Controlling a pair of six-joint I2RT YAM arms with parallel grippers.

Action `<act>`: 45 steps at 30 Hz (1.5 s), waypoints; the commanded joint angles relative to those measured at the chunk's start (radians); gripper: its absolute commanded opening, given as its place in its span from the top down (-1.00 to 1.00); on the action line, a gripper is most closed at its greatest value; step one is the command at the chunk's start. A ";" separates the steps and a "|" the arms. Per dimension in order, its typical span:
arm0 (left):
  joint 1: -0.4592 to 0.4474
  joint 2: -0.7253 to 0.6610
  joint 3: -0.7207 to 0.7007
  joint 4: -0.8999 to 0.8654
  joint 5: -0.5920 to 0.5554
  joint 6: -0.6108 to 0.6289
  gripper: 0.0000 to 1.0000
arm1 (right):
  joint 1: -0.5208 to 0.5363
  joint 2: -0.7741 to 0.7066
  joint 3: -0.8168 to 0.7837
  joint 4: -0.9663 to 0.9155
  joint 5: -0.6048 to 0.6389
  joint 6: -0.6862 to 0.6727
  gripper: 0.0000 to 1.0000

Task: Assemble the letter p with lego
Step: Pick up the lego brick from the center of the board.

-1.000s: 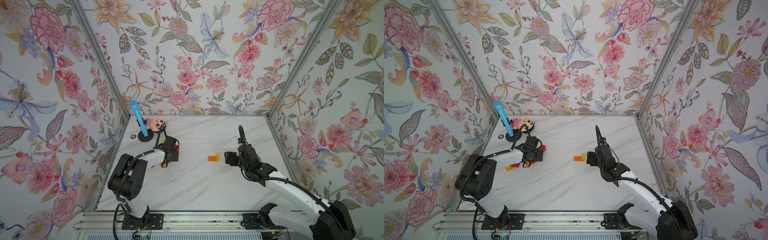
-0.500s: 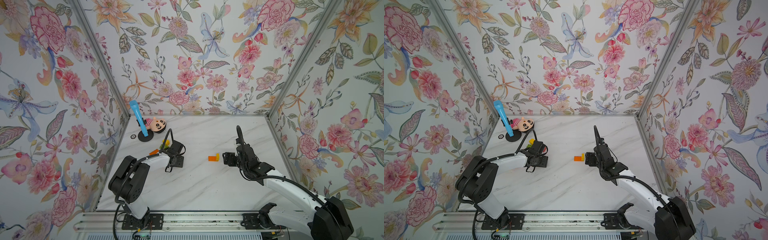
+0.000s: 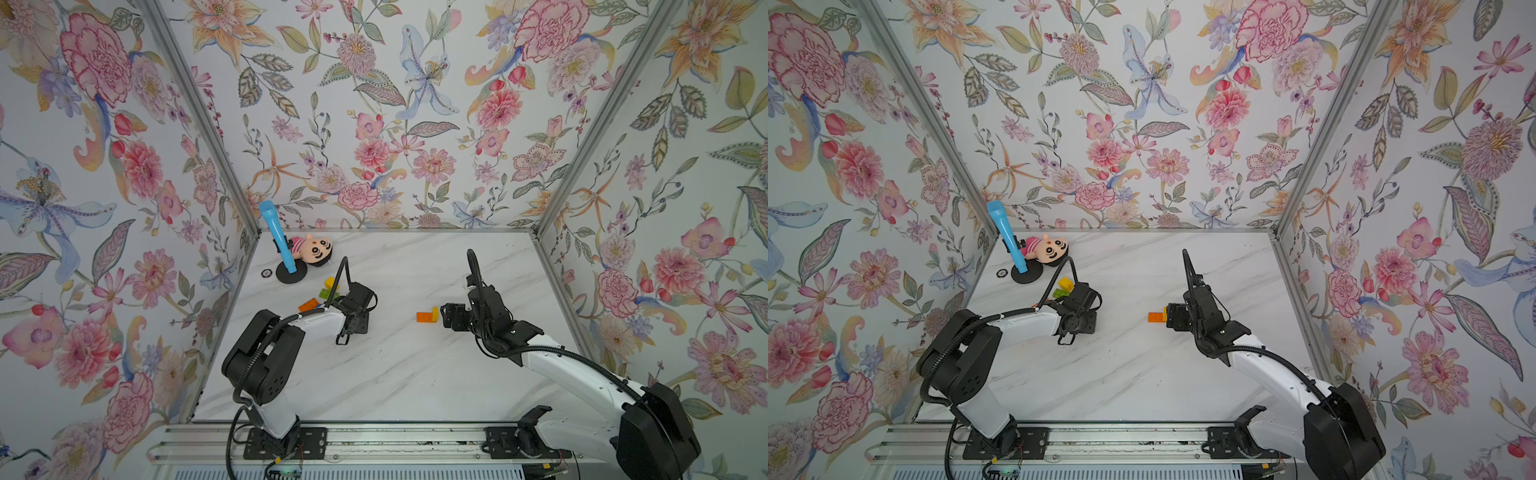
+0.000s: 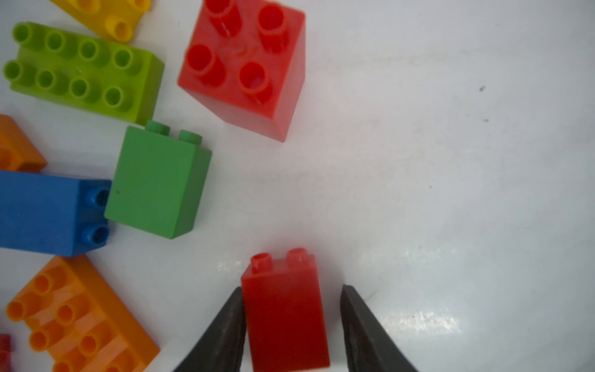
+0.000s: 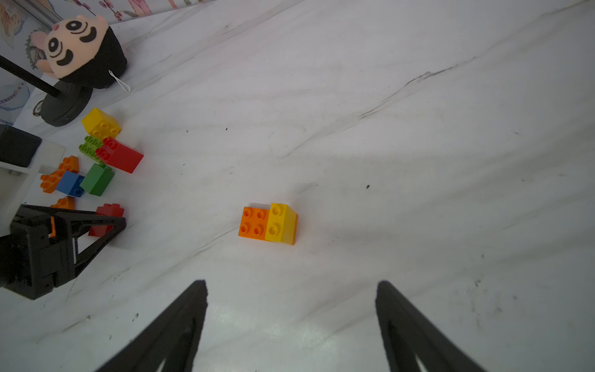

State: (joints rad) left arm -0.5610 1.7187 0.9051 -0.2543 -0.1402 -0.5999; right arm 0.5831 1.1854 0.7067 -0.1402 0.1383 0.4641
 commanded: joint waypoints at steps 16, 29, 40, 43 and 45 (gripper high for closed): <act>-0.055 -0.148 -0.134 0.143 0.063 0.101 0.49 | -0.034 0.020 0.020 -0.005 -0.147 0.085 -0.69; -0.307 -0.411 -0.222 0.491 0.186 0.333 0.61 | -0.048 0.040 0.104 -0.007 -0.560 0.160 -0.60; -0.376 -0.453 -0.248 0.593 0.208 0.410 0.63 | -0.038 0.038 0.124 0.024 -0.769 0.185 -0.34; -0.387 -0.452 -0.250 0.598 0.207 0.420 0.64 | -0.027 0.036 0.126 0.036 -0.791 0.193 -0.26; -0.393 -0.449 -0.248 0.599 0.208 0.423 0.64 | -0.021 0.036 0.130 0.033 -0.795 0.188 -0.21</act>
State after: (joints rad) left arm -0.9398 1.2808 0.6693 0.3180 0.0502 -0.2070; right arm 0.5514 1.2266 0.8024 -0.1322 -0.6071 0.6422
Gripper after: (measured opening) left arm 0.348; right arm 0.614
